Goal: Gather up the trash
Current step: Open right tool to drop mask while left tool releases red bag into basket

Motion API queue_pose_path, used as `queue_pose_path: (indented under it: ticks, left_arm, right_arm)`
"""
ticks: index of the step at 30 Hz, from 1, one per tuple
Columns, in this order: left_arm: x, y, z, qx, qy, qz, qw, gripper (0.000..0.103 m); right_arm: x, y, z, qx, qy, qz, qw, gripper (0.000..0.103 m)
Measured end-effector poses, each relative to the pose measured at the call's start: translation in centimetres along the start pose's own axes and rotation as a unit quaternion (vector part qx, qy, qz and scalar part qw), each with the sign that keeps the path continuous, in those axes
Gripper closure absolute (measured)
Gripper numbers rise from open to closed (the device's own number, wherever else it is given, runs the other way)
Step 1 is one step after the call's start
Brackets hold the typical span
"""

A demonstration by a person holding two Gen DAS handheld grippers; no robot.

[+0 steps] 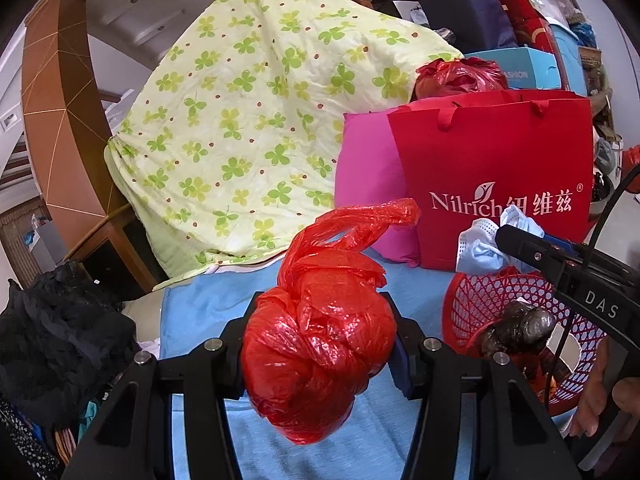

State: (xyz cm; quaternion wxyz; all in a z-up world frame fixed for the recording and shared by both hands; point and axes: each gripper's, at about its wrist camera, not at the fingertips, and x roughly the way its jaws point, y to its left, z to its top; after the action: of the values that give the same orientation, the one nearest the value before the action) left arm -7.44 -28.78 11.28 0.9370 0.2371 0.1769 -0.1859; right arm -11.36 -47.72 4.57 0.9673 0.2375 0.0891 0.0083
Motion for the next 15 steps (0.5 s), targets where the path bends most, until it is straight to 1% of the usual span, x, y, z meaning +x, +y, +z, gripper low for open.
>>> queue_pose_path:
  ticks: [15]
  left_arm:
    - [0.5, -2.4, 0.5, 0.015, 0.002, -0.024, 0.9996, 0.047]
  right_arm:
    - [-1.4, -2.0, 0.4, 0.008, -0.008, -0.016, 1.000, 0.063]
